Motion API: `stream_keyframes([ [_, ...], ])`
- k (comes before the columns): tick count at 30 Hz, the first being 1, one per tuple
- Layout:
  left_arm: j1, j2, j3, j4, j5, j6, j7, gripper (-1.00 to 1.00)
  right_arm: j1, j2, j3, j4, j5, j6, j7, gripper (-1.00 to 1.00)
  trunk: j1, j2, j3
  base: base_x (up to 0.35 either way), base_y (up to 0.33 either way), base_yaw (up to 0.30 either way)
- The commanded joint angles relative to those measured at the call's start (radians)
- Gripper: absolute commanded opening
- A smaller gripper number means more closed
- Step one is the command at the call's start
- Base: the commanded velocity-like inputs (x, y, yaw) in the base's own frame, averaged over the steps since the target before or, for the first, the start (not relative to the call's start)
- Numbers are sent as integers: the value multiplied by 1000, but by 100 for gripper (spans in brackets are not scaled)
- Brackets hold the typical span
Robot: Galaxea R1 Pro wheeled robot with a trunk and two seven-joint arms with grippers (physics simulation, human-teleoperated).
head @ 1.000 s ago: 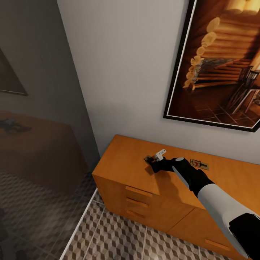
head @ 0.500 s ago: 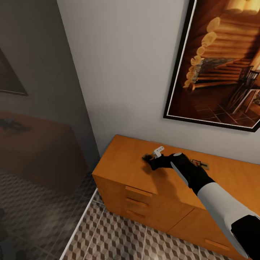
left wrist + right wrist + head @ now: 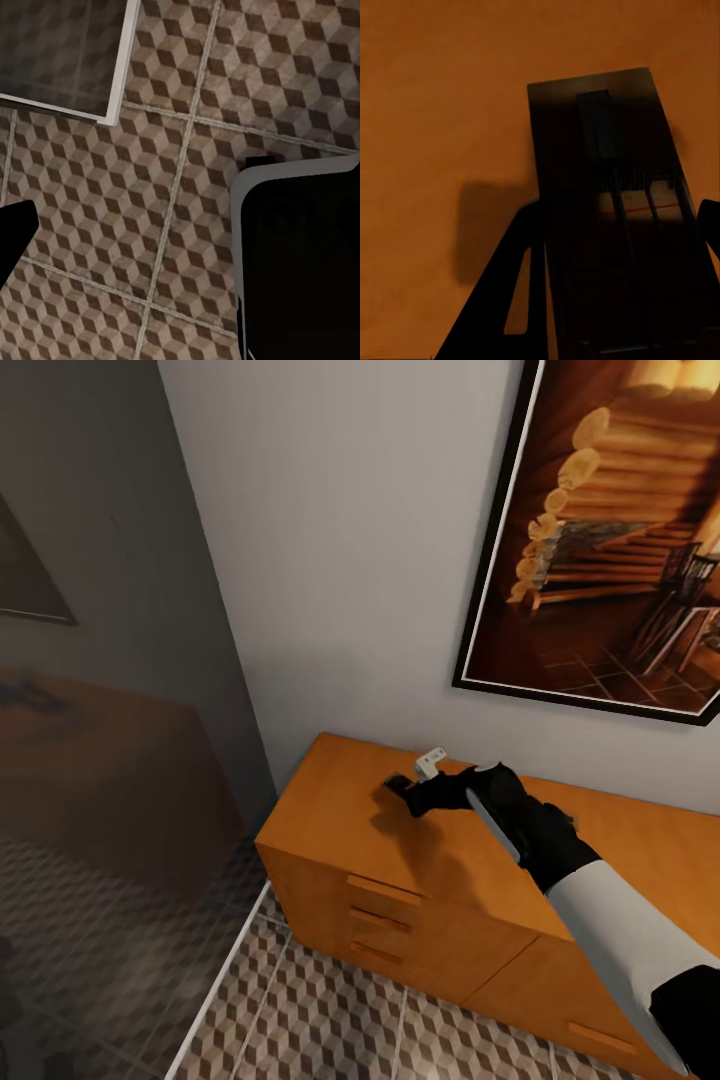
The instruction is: Take the four mousetraps from the cabinet in the bathroom and place them on the bathroom floor. Make sure all four end up on the same floor surface, and ensure that at least two of them are either under or directly next to the same bathroom sink.
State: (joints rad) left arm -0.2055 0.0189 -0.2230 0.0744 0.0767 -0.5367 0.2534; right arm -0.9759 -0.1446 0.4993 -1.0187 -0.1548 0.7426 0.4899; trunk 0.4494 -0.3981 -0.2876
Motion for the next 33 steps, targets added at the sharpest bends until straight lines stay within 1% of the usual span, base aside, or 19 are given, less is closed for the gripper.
stream_keyframes([
  [1,-2,-1,-9,4,8,-6,1,100,-1,-1,1,-44,-10,55,-3,-100,1,-2,-2,0,0,0],
  [4,-2,-1,-9,4,8,-6,1,100,-1,-2,1,-96,-10,101,-4,-100,1,-2,-2,-6,0,0],
  [8,-2,-1,-9,4,8,-6,1,100,-1,-2,-2,-141,-9,145,-8,-100,1,-2,-2,-79,0,0],
  [11,-2,-1,-9,4,8,-6,1,100,-1,-3,-6,-179,-9,185,-22,-100,1,-2,-2,-226,0,0],
  [13,-2,-1,-9,4,8,-6,1,100,-1,-3,-8,-190,-9,197,-29,-100,1,-2,-2,-284,0,0],
  [20,-2,-1,-9,4,8,-6,1,100,-1,-4,-10,-202,-9,209,-42,-100,1,-2,-2,-318,0,0],
  [26,-2,-1,-9,4,8,-6,1,100,-1,-4,-9,-201,-3,209,-77,-100,1,-2,-2,-328,9,0],
  [33,-2,-1,-9,4,8,-6,1,100,-1,-5,-7,-201,-2,208,-87,-100,1,-2,-2,-289,149,0],
])
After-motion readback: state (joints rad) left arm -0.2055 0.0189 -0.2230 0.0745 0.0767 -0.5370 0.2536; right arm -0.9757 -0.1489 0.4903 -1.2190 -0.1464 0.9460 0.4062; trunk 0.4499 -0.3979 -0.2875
